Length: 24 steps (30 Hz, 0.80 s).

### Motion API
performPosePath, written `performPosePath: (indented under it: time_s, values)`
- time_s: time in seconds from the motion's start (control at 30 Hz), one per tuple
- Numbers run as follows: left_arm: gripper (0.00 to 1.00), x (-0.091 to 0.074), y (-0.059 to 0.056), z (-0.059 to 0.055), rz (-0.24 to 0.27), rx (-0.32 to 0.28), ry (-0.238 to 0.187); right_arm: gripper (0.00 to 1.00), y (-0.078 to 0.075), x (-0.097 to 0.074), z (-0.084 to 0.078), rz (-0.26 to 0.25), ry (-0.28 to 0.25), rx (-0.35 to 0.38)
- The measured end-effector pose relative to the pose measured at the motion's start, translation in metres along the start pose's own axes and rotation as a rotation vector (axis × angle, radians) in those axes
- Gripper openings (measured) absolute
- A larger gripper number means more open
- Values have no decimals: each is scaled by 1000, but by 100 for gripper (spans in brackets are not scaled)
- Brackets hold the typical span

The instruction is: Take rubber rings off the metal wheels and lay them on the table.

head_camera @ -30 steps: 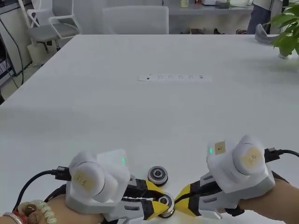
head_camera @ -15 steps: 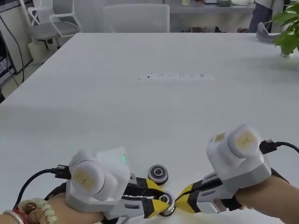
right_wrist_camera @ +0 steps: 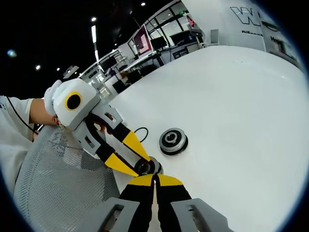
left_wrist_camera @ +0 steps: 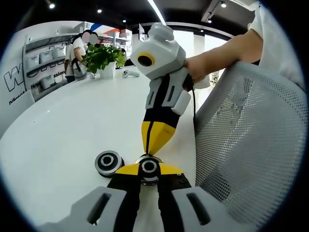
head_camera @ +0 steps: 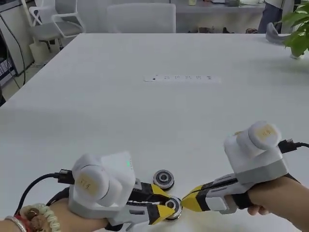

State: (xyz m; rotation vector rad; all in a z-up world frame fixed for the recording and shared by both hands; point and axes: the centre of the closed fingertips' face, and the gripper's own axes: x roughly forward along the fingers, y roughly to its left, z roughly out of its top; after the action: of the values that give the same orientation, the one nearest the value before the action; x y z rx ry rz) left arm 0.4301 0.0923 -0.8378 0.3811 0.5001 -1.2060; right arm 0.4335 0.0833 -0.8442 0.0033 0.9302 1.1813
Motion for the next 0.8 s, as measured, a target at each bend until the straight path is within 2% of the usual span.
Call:
performPosePath:
  time_s: [0.43, 0.8]
  values:
    - [7, 0, 1, 0, -2, 16, 6, 0, 3, 1, 4, -15, 5, -7]
    - [7, 0, 1, 0, -3, 15, 3, 0, 9, 2, 7, -3, 0, -29]
